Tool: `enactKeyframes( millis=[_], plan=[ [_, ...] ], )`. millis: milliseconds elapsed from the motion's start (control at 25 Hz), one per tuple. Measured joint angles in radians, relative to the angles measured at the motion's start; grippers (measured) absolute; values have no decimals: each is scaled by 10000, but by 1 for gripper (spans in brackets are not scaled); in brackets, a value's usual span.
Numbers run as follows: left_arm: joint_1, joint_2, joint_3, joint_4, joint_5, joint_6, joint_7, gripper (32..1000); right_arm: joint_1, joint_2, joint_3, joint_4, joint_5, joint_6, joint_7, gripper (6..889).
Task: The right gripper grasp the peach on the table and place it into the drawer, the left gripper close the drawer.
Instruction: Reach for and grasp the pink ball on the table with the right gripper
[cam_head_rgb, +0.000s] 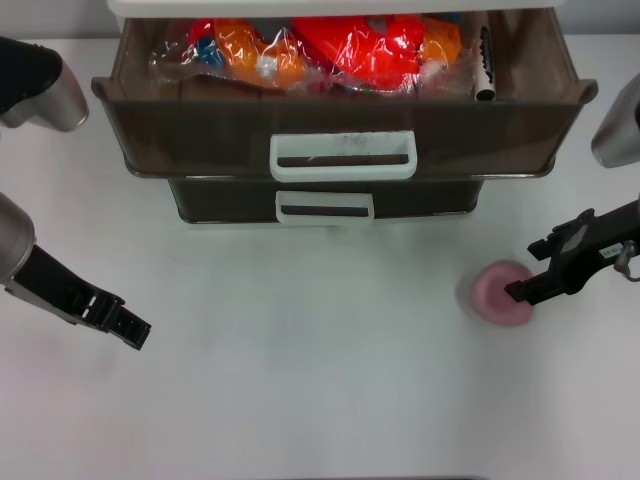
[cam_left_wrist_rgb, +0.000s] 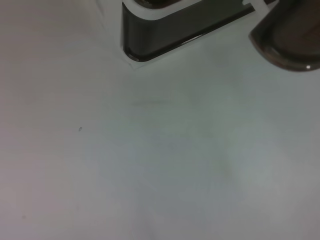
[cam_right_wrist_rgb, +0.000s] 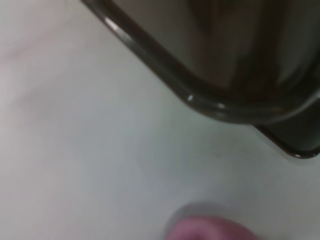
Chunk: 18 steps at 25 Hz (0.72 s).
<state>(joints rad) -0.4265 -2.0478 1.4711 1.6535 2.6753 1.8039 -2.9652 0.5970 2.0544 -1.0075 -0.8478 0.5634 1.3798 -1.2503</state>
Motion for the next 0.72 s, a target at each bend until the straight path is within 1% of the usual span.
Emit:
enactKeyframes(
  millis=[120, 440, 560, 720],
  plan=[
    [0, 0, 0, 0, 0, 0, 0, 851, 88, -2, 1, 220, 3, -145, -37, 728],
    [-49, 0, 0, 1, -1, -14, 15, 851, 697, -14, 21, 1627, -1, -728, -240, 526],
    [-57, 0, 0, 1, -1, -15, 16, 850, 774, -18, 84, 1891, 1, -690, -252, 426],
    [-40, 0, 1, 1, -1, -15, 16, 850, 768, -19, 108, 1816, 41, -502, -280, 281]
  ],
)
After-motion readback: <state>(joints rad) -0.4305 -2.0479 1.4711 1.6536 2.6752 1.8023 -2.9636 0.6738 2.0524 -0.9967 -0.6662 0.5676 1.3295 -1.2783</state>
